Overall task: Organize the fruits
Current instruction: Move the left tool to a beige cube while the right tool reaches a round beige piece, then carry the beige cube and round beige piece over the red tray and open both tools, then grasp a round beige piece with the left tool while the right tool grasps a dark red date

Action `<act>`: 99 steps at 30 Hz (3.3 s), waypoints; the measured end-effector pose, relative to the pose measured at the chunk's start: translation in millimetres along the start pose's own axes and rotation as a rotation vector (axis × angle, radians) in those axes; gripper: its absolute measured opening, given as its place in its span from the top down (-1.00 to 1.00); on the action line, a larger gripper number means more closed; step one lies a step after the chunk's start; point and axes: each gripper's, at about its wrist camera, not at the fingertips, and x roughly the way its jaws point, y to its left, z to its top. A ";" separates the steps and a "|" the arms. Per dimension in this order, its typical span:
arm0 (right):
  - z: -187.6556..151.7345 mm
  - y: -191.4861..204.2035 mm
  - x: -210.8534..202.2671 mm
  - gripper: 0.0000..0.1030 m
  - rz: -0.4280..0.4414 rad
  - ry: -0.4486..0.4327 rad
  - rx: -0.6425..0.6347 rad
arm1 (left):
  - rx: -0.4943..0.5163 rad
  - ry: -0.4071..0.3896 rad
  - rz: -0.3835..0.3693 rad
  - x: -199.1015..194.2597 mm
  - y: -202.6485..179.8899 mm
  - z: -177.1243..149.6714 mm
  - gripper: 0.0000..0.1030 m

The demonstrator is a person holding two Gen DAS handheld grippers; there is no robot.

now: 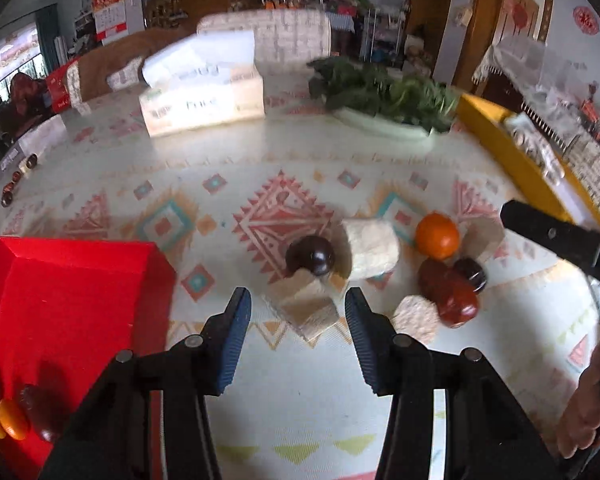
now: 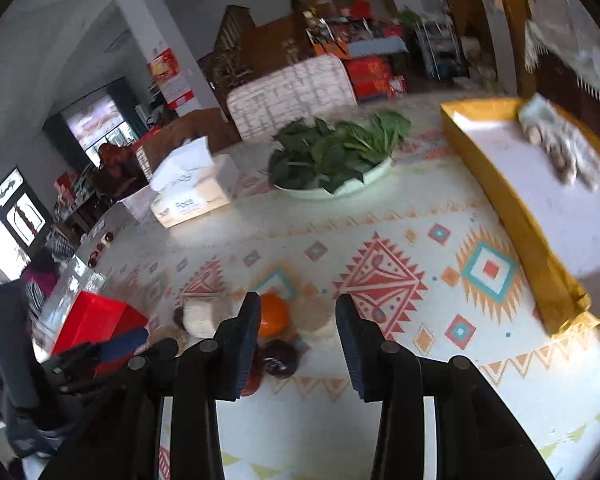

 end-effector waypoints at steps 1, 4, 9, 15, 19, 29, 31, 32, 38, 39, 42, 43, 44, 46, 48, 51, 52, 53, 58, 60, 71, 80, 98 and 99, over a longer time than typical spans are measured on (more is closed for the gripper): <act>-0.3 -2.4 5.7 0.17 0.002 0.018 0.007 | 0.003 -0.003 -0.002 0.6 0.2 -2.3 0.07; -2.0 0.4 15.4 0.17 -0.026 0.043 -0.017 | -0.004 -0.017 -0.015 -1.7 -0.8 -4.6 0.30; -8.9 2.6 30.8 0.17 -0.062 0.090 -0.049 | -0.008 -0.042 -0.033 -9.4 -4.9 -9.1 0.30; -9.7 -1.4 31.0 0.36 -0.069 0.087 -0.034 | -0.023 -0.086 -0.081 -35.8 -10.5 -14.4 0.30; -12.6 -5.3 24.2 0.36 -0.082 0.074 -0.003 | -0.042 -0.131 -0.118 -68.8 -4.7 -24.1 0.30; -20.6 31.5 -37.3 0.36 -0.071 0.005 -0.057 | -0.096 -0.247 -0.083 -151.9 55.1 -61.1 0.30; -23.2 49.8 -47.0 0.36 -0.050 -0.001 -0.088 | -0.125 -0.259 -0.068 -159.4 73.2 -68.1 0.30; -24.8 61.3 -50.5 0.36 -0.038 0.000 -0.107 | -0.137 -0.261 -0.061 -161.5 80.7 -70.4 0.30; -40.6 130.6 -50.4 0.36 0.082 0.045 -0.192 | -0.194 -0.248 0.029 -164.9 131.2 -87.7 0.30; -44.5 141.2 -47.4 0.36 0.105 0.056 -0.204 | -0.200 -0.243 0.038 -163.7 137.4 -89.5 0.30; -58.0 177.0 -31.6 0.36 0.158 0.107 -0.259 | -0.243 -0.217 0.059 -154.5 164.2 -92.6 0.30; -62.6 187.9 -24.9 0.36 0.172 0.125 -0.277 | -0.256 -0.210 0.060 -151.5 171.0 -93.4 0.30; -67.6 199.5 -17.5 0.36 0.182 0.143 -0.297 | -0.263 -0.207 0.060 -150.1 175.5 -93.9 0.30; -76.9 219.3 -3.1 0.36 0.194 0.172 -0.335 | -0.273 -0.191 0.068 -143.7 186.3 -92.0 0.30; -81.7 233.3 9.7 0.36 0.192 0.190 -0.361 | -0.278 -0.180 0.075 -137.9 192.0 -90.2 0.30; -87.3 247.8 27.8 0.36 0.184 0.214 -0.390 | -0.286 -0.165 0.081 -128.2 198.9 -87.8 0.30; -88.9 252.5 35.5 0.36 0.172 0.222 -0.403 | -0.289 -0.162 0.080 -125.7 200.1 -87.9 0.30; -89.6 255.7 39.7 0.36 0.164 0.224 -0.411 | -0.291 -0.158 0.078 -123.7 201.2 -88.2 0.30; -91.5 260.9 58.6 0.36 0.145 0.249 -0.427 | -0.286 -0.153 0.075 -118.6 200.2 -90.4 0.29; -92.0 261.5 62.9 0.35 0.136 0.248 -0.434 | -0.286 -0.157 0.076 -119.1 199.3 -91.2 0.24; -87.7 261.0 50.3 0.15 0.140 0.190 -0.435 | -0.331 -0.222 0.094 -153.5 194.7 -96.7 -0.19; -51.1 201.6 -14.3 0.15 0.110 0.061 -0.349 | -0.279 -0.295 0.011 -199.3 149.7 -91.5 -0.51; -24.4 31.5 -25.6 0.15 -0.015 0.078 -0.130 | -0.066 -0.162 -0.154 -123.5 10.6 -57.7 -0.33; -23.2 33.6 -19.9 0.15 -0.002 0.084 -0.134 | -0.059 -0.151 -0.149 -117.6 7.4 -56.6 -0.33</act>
